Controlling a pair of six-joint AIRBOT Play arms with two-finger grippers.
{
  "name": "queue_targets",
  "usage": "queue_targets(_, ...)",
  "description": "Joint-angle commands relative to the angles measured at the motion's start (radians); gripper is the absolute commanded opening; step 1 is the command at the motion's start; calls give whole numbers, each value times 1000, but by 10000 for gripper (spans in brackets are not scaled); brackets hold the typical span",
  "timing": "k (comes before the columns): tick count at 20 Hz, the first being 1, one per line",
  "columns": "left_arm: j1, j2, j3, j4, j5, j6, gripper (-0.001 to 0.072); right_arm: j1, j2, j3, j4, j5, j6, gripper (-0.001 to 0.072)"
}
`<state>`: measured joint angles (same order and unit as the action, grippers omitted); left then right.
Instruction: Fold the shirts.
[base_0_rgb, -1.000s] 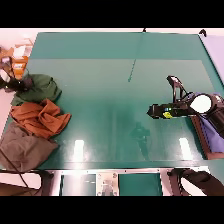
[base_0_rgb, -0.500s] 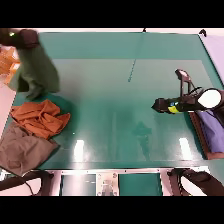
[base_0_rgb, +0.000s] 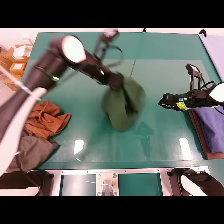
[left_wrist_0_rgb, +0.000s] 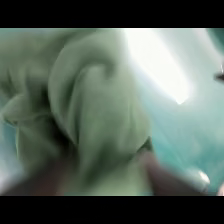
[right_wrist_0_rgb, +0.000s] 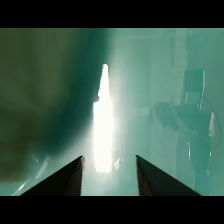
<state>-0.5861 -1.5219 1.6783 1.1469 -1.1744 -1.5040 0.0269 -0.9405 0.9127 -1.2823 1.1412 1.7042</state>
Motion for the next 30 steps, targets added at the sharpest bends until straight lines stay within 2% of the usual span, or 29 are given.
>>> queue_targets(1,-48,-69,-20,-15,-35,-29,720,-35,0,14,1,35,0,412)
queue_targets(4,59,-54,67,16,-161,-9,720,-151,-16,68,15,37,-2,412)
queue_targets(7,205,-55,109,28,-235,-30,720,-279,-111,115,130,34,-77,412)
queue_targets(9,269,-56,46,19,-254,-42,720,-317,-227,140,221,27,-145,411)
queue_targets(12,279,-56,-163,-29,-251,-36,720,-308,-432,213,303,22,-225,410)
queue_targets(14,259,-56,-335,-138,-192,-1,720,-296,-581,315,393,25,-294,410)
queue_targets(17,214,-56,-523,-301,-2,50,720,-230,-800,536,455,114,-352,411)
queue_targets(21,130,-66,-607,-351,214,73,720,-106,-1011,798,433,209,-374,412)
queue_targets(24,89,-91,-606,-359,266,74,720,-29,-1085,882,433,278,-389,432)
queue_targets(25,84,-92,-607,-359,267,74,674,-3,-1091,885,433,304,-423,431)
queue_targets(27,84,-91,-604,-361,266,107,120,37,-1092,886,432,338,-467,429)
queue_targets(28,84,-91,-604,-362,265,124,26,52,-1093,886,433,347,-468,407)
queue_targets(29,84,-91,-604,-362,259,125,26,63,-1092,887,433,352,-468,319)
queue_targets(30,84,-90,-604,-362,243,126,26,70,-1092,888,433,352,-468,153)
